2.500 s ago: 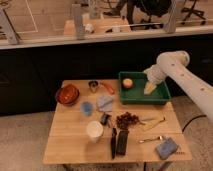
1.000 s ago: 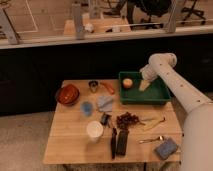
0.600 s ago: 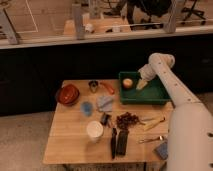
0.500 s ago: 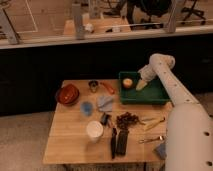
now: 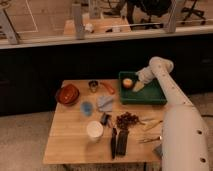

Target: Place apple in plastic cup

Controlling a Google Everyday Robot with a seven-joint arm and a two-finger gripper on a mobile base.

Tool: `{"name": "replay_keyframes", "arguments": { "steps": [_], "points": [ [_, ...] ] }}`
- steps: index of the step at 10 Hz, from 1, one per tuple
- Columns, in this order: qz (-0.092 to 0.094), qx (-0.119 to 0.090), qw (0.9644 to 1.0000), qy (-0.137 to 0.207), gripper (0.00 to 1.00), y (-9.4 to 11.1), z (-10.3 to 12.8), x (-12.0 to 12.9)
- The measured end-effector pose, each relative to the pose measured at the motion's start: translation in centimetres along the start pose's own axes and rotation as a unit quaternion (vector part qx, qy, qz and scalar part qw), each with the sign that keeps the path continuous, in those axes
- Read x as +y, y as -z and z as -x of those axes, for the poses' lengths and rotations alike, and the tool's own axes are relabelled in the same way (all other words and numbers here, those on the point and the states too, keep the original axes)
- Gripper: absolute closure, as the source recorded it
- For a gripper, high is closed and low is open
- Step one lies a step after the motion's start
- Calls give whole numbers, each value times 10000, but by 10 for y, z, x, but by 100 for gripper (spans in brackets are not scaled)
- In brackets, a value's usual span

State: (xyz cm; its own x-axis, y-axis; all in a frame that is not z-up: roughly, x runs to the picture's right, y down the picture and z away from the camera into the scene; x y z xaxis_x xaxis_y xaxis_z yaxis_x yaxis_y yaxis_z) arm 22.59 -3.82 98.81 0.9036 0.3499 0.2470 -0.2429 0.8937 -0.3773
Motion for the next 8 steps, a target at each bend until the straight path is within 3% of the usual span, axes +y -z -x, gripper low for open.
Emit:
{"name": "replay_keyframes", "arguments": {
  "steps": [6, 8],
  "points": [
    [111, -149, 9998, 56, 20, -29, 12, 6],
    [134, -174, 9997, 96, 34, -35, 16, 7]
  ]
}}
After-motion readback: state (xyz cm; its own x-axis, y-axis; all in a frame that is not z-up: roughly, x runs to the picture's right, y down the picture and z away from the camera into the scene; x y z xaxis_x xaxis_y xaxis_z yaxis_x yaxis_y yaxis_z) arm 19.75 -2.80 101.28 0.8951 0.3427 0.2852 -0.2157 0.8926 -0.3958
